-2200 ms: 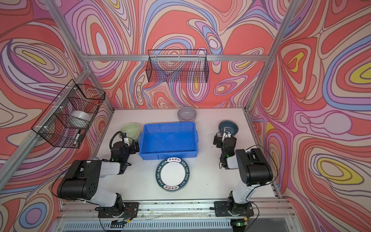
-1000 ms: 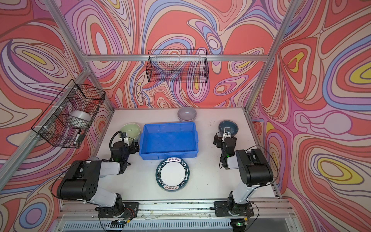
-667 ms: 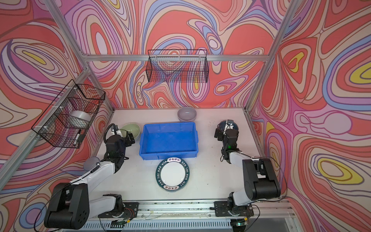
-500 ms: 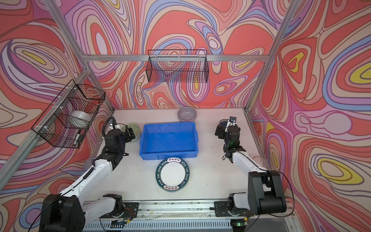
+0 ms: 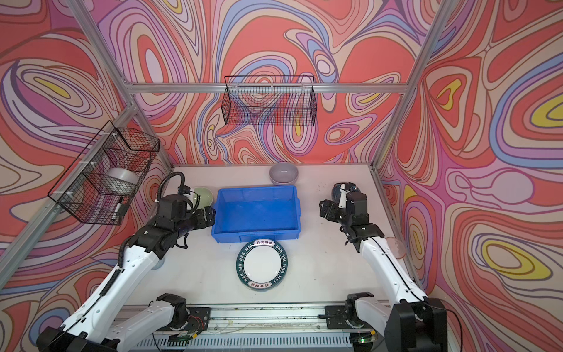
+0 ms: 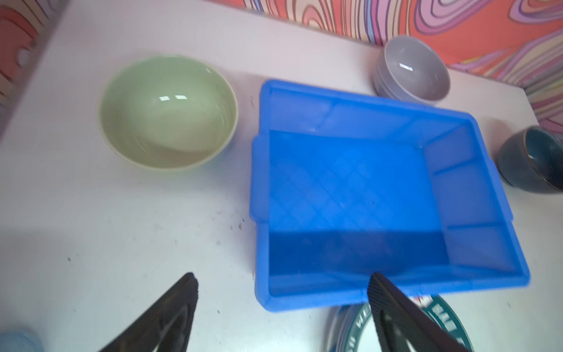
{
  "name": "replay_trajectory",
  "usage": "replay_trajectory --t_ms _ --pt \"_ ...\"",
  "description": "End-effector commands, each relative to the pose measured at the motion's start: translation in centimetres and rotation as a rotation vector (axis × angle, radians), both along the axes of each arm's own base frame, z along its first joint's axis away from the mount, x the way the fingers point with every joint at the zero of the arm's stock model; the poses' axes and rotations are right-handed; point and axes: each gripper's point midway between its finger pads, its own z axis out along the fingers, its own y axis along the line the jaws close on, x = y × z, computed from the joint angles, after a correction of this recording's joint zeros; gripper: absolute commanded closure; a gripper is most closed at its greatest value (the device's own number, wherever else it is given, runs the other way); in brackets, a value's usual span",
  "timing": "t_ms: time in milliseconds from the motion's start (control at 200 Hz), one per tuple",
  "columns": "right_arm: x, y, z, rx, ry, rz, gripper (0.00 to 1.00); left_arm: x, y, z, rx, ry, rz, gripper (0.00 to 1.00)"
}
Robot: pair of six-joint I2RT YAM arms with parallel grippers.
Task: Place the mixed dishes into the plastic bin
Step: 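Move both grippers toward the plate stack nearest the robot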
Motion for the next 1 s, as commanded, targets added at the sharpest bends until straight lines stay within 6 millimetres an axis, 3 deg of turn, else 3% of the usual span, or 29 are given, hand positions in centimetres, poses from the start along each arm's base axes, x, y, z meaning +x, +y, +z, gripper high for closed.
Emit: replay_trajectory --t_ms 0,205,341,536,656,852,997 --pt "-2.9 2.9 -0.5 0.057 0.109 0.094 0.14 -5.5 -2.5 -2.8 -0.105 0.192 -0.097 0.15" --pt "-7.0 7.4 -1.4 0.091 0.198 0.288 0.2 -11.6 -4.6 -5.6 -0.165 0.313 -0.161 0.31" --pt "-9.3 9.1 -2.8 0.094 0.252 0.368 0.23 -13.6 -6.1 -6.8 -0.19 0.329 -0.195 0.38" --pt "-11.4 10.6 -4.4 0.143 0.304 0.423 0.28 -13.9 -7.8 -9.7 -0.162 0.374 -0.224 0.46" --pt "-12.3 11.3 -5.6 0.146 0.34 0.432 0.38 -13.7 -9.0 -10.4 -0.135 0.384 -0.247 0.52" --pt "-13.3 12.3 -7.6 0.142 0.389 0.44 0.43 -13.1 -9.3 -12.0 -0.092 0.393 -0.23 0.62" --pt "-13.8 13.1 -8.9 0.148 0.41 0.444 0.47 -12.8 -9.2 -12.8 -0.093 0.385 -0.214 0.64"
